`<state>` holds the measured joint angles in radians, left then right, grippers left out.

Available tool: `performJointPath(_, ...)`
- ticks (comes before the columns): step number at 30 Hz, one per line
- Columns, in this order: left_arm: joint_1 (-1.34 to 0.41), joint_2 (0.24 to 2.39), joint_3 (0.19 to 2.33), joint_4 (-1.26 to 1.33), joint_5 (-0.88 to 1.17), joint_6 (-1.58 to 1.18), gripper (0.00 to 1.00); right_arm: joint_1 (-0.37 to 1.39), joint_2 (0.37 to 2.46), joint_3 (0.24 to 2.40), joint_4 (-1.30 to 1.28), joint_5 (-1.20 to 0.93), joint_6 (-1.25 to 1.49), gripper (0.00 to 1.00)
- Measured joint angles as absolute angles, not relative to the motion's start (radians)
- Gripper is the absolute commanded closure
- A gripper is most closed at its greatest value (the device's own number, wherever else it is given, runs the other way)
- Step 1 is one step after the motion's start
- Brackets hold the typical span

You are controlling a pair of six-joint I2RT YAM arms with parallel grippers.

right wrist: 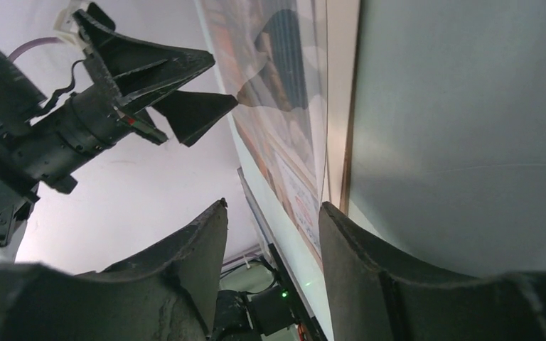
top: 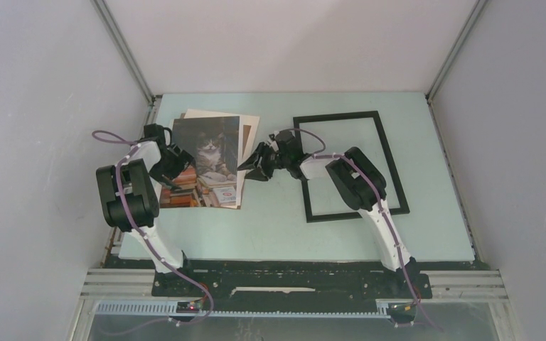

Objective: Put the photo into the frame

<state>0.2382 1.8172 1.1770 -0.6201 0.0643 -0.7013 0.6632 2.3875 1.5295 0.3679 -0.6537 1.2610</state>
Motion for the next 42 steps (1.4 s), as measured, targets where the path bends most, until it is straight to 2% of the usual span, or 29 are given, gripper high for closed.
performJointPath(11,0.238,1.816,1.177,-0.619,0.067,-0.698,0.01,0.691,2.384,1.436,0.776,-0.666,1.400,0.41)
performJointPath(17,0.235,1.815,1.177,-0.618,0.065,-0.696,0.01,0.724,2.384,1.435,0.854,-0.646,1.412,0.44)
performJointPath(19,0.232,1.814,1.177,-0.618,0.062,-0.691,0.01,0.730,2.384,1.439,0.804,-0.623,1.394,0.49)
performJointPath(22,0.226,1.813,1.177,-0.618,0.055,-0.684,0.01,0.735,2.384,1.468,0.655,-0.566,1.353,0.68)
performJointPath(25,0.219,1.812,1.177,-0.618,0.050,-0.676,0.01,0.736,2.384,1.512,0.514,-0.519,1.321,0.82)
performJointPath(28,0.212,1.805,1.175,-0.616,0.049,-0.662,0.00,0.736,2.384,1.549,0.427,-0.489,1.282,0.99)
performJointPath(31,0.196,1.766,1.152,-0.609,0.057,-0.632,0.00,0.728,2.383,1.569,0.373,-0.491,1.208,1.00)
performJointPath(35,0.147,1.605,1.125,-0.606,0.052,-0.579,0.00,0.692,2.339,1.562,0.260,-0.567,1.047,1.00)
performJointPath(39,0.065,1.388,1.119,-0.538,0.078,-0.558,0.00,0.623,2.144,1.466,0.066,-0.626,0.833,1.00)
performJointPath(42,0.035,1.244,1.022,-0.406,0.166,-0.591,0.00,0.553,1.953,1.398,-0.087,-0.659,0.686,1.00)
